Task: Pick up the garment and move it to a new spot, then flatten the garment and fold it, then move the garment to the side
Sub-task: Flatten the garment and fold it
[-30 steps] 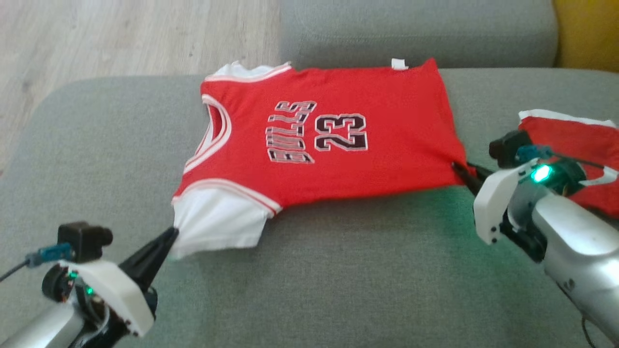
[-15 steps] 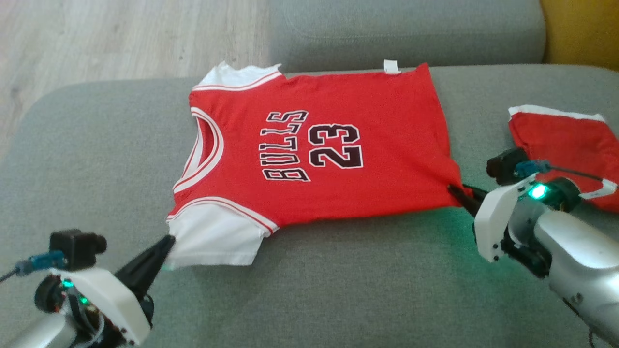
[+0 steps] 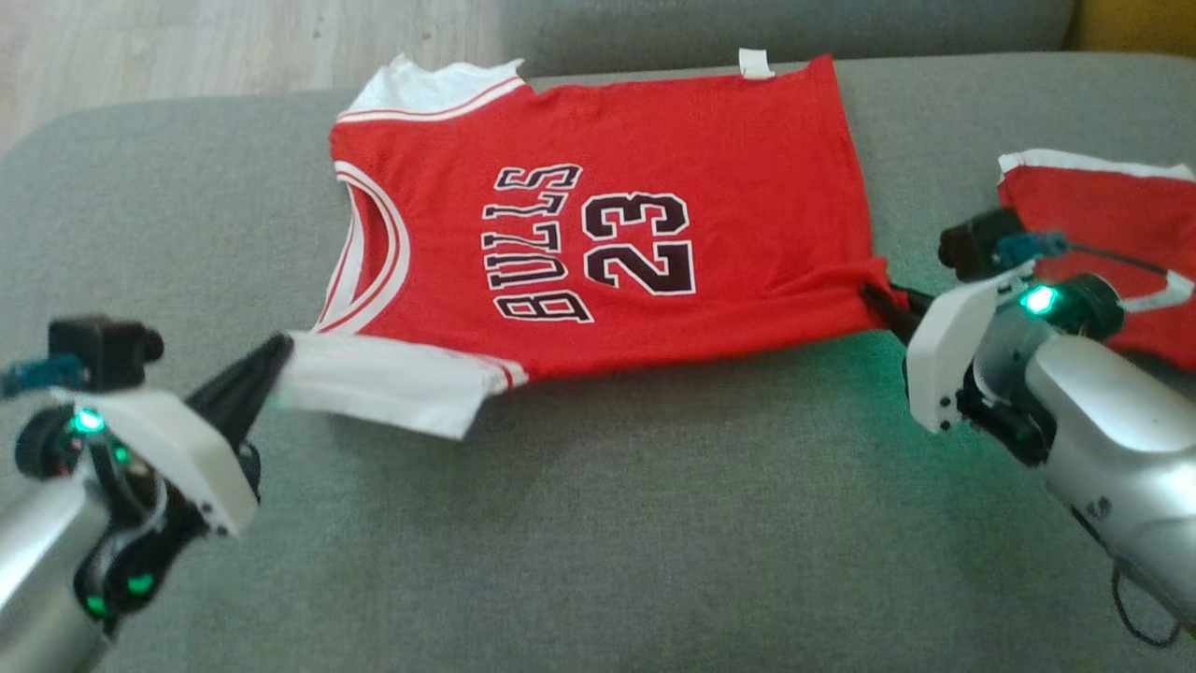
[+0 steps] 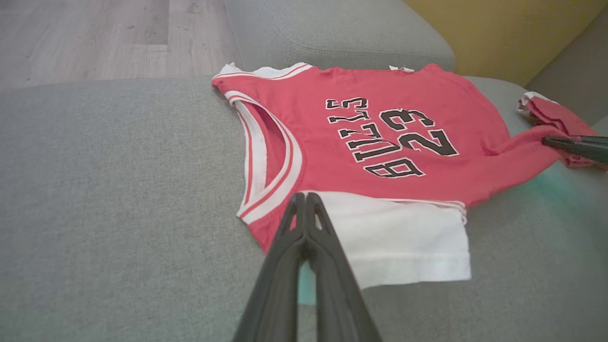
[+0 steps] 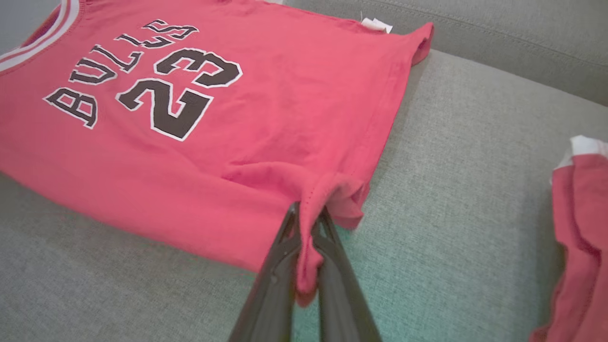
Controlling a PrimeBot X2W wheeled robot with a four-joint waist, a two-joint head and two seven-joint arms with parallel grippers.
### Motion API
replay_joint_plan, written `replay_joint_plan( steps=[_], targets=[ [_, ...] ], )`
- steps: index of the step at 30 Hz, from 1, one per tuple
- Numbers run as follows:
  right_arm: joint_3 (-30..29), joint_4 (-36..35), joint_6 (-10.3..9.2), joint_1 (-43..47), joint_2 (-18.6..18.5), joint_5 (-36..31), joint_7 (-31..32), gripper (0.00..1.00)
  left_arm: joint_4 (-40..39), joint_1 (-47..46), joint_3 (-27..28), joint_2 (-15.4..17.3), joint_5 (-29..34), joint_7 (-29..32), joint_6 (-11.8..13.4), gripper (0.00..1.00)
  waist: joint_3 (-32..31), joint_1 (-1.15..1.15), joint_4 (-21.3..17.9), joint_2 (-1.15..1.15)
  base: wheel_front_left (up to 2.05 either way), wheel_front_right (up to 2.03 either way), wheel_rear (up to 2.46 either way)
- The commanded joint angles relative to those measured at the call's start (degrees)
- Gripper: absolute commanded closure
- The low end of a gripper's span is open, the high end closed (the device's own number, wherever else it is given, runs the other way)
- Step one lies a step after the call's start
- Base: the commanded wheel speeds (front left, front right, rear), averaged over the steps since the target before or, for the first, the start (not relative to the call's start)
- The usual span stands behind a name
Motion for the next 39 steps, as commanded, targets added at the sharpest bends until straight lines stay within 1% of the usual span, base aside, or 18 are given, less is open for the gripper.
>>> replay_joint_plan(
  steps=[1,6,10,17,24,25,28,29,30,31,33,34,37,39],
  targets=[
    [-0.8,-0.5,-0.04,-2.1,0.0,0.3,0.3,1.00,-0.2,-4.6,3.6,2.0,0.7,0.4,-0.4,1.00,0.9,-0.01,-0.3,0.00,0.00,0.00,0.00],
    [-1.8,1.5,-0.04,-4.9,1.5,0.7,1.9,1.00,4.5,-11.0,2.6,0.9,2.6,3.2,-1.4,1.00,3.2,-0.01,-0.9,0.00,0.00,0.00,0.00],
    [-2.5,3.4,-0.04,-7.0,3.2,1.5,3.3,1.00,9.0,-16.2,1.1,0.2,5.4,5.1,-2.1,1.00,4.9,-0.01,-1.4,0.00,0.00,0.00,0.00],
    [-1.8,6.1,-0.04,-11.0,5.3,0.8,4.3,1.00,16.5,-24.1,-2.0,-1.8,9.9,7.0,-3.2,1.00,8.2,-0.01,-1.8,0.00,0.00,0.00,0.00],
    [-1.2,8.6,-0.04,-14.4,6.6,0.4,4.0,1.00,21.3,-30.6,-5.7,-4.0,13.5,6.7,-3.7,1.00,11.0,-0.01,-1.7,0.00,0.00,0.00,0.00],
    [-0.9,9.4,-0.04,-15.3,7.0,0.2,3.9,1.00,22.5,-32.6,-7.4,-4.6,15.2,6.0,-3.8,1.00,11.9,-0.01,-1.7,0.00,0.00,0.00,0.00],
    [-0.2,10.8,-0.04,-16.7,7.7,-0.6,3.2,1.00,24.9,-35.3,-9.2,-5.8,16.5,3.9,-3.8,1.00,12.8,-0.01,-1.9,0.00,0.00,0.00,0.00],
    [-0.2,11.4,-0.04,-17.2,7.9,-0.9,2.5,0.68,26.0,-36.1,-9.2,-6.3,16.5,2.8,-3.8,0.85,13.0,-0.01,-2.0,0.00,0.00,0.00,0.00],
    [-0.3,12.1,-0.04,-17.6,8.3,-1.1,1.6,0.00,27.2,-36.8,-9.2,-7.0,16.8,1.3,-3.8,0.25,13.2,-0.01,-2.1,0.00,0.00,0.00,0.00],
    [-0.5,12.7,-0.04,-18.1,8.7,-1.3,0.7,0.00,28.3,-37.5,-9.2,-7.7,17.2,-0.3,-3.8,0.00,13.3,-0.01,-2.1,0.00,0.00,0.00,0.00],
    [-0.8,13.8,-0.04,-19.0,9.4,-1.8,-1.5,0.00,30.4,-38.9,-8.7,-9.2,18.0,-4.6,-3.8,0.00,13.4,-0.01,-2.2,0.00,0.00,0.00,0.00],
    [-1.4,14.4,-0.04,-19.5,9.6,-2.0,-3.4,0.00,31.5,-39.6,-8.0,-10.0,18.3,-7.4,-3.3,0.00,13.5,-0.01,-2.1,0.00,0.00,0.00,0.00],
    [-3.4,16.6,-0.04,-20.8,10.2,-2.5,-10.2,0.00,34.4,-40.9,-5.7,-12.6,18.9,-16.9,-1.1,0.00,12.9,-0.01,-2.0,0.00,0.00,0.00,0.00],
    [-4.8,17.8,-0.04,-21.0,10.6,-2.8,-15.3,0.00,36.1,-40.9,-3.5,-14.4,17.9,-22.4,-0.1,0.00,12.1,-0.01,-1.8,0.00,0.00,0.00,0.00]
  ],
)
